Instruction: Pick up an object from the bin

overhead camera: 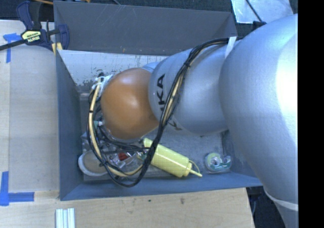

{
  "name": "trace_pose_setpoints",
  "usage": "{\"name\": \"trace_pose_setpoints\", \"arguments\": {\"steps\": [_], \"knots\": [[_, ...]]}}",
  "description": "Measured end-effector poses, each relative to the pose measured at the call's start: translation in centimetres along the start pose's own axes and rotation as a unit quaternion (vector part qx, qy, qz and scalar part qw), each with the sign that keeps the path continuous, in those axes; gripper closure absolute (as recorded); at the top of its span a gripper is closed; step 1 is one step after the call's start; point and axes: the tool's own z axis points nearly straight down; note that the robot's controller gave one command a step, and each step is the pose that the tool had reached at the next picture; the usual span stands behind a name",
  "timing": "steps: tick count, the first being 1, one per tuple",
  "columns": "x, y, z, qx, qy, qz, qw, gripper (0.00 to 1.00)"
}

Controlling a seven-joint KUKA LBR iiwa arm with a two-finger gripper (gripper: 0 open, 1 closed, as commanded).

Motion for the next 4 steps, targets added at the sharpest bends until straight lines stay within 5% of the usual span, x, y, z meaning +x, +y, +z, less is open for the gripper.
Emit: {"name": "trace_pose_setpoints", "arguments": {"steps": [1, 2, 3, 4], "knots": [[-0.5, -0.4, 0.6, 0.001, -0.0024, -0.156, 0.9877, 0.0], [2.8, -2.6, 2.1, 0.001, -0.01, -0.12, 0.9927, 1.0], [2.8, -2.6, 2.1, 0.001, -0.0099, -0.12, 0.9928, 1.0], [2.4, -2.8, -3.4, -0.001, 0.0015, -0.119, 0.9928, 1.0]]}}
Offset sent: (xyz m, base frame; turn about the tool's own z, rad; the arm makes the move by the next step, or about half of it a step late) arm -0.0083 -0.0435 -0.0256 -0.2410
